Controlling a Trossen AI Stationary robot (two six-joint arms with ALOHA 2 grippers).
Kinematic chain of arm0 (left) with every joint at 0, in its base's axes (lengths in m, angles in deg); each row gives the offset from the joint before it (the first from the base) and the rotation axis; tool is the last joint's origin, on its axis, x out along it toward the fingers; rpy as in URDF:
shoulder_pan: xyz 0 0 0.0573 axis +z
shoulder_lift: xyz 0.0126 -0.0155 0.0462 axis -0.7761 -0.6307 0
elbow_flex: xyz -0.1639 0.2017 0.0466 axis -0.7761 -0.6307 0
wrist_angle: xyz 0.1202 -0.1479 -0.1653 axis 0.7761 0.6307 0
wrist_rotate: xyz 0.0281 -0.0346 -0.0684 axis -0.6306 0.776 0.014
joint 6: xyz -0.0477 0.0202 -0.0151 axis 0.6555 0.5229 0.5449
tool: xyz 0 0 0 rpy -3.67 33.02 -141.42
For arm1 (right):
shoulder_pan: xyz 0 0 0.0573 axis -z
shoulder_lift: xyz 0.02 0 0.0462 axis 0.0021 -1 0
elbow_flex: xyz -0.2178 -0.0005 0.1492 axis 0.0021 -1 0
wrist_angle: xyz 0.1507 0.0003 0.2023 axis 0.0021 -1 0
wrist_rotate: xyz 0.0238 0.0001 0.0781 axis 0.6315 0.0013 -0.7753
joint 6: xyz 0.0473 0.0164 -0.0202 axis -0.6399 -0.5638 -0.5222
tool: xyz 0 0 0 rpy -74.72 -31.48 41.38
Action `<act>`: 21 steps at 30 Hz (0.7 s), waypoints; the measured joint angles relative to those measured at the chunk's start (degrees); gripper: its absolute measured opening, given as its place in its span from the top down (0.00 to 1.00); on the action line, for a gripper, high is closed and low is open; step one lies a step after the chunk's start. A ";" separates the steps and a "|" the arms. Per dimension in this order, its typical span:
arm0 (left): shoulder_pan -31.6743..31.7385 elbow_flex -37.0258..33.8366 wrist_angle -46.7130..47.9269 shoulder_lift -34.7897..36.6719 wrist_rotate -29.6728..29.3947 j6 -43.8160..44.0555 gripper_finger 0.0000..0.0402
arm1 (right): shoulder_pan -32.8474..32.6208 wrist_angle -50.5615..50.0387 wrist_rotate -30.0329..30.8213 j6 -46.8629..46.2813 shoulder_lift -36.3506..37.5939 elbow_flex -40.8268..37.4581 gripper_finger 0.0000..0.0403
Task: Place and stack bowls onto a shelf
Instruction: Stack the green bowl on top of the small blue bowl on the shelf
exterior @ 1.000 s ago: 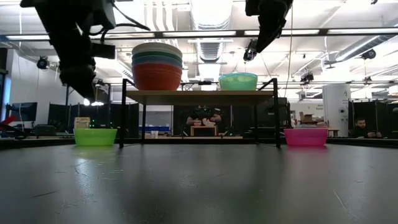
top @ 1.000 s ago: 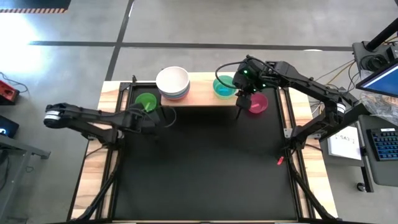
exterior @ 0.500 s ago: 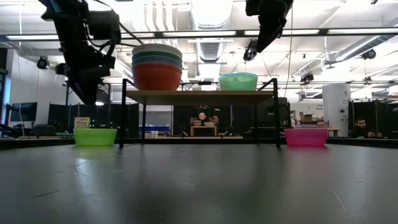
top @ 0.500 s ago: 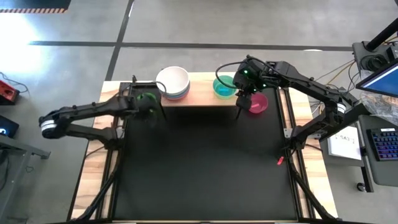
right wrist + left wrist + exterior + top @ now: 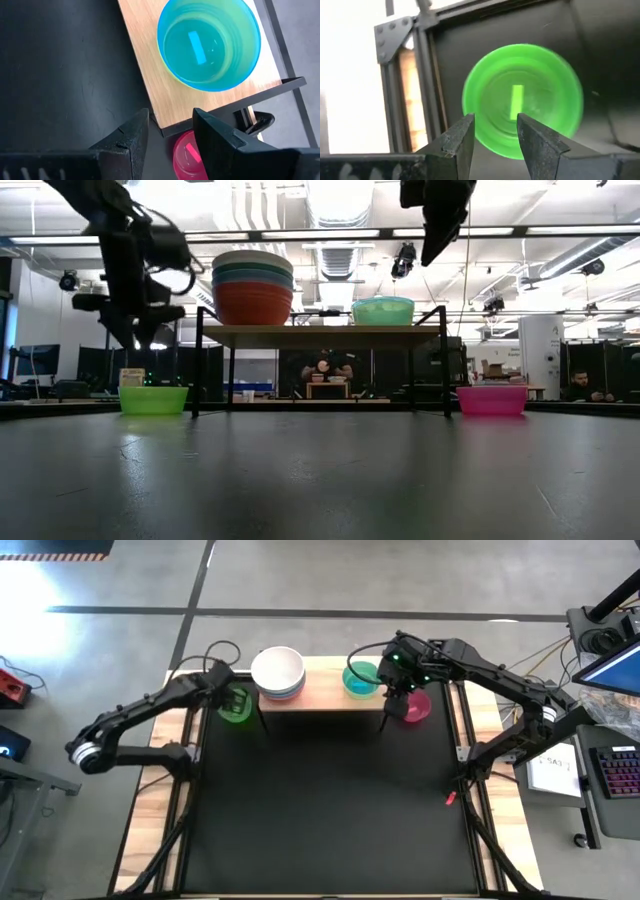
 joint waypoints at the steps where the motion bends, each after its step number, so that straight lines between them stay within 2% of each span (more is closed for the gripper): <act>1: 1.50 0.00 0.04 -0.85 0.48 0.24 0.68 | 0.00 -0.32 0.01 0.01 0.15 0.00 0.64; 6: 6.28 -0.02 0.85 -5.95 6.73 1.75 0.68 | 0.00 -1.77 0.00 -0.69 1.35 0.00 0.64; 11: 6.97 -0.11 3.93 -10.40 7.14 0.22 0.68 | 0.00 -2.47 0.00 -1.26 3.19 0.00 0.64; 21: 8.20 -0.11 3.36 -15.80 7.17 2.11 0.68 | 0.00 -2.74 0.00 -2.23 7.35 0.00 0.64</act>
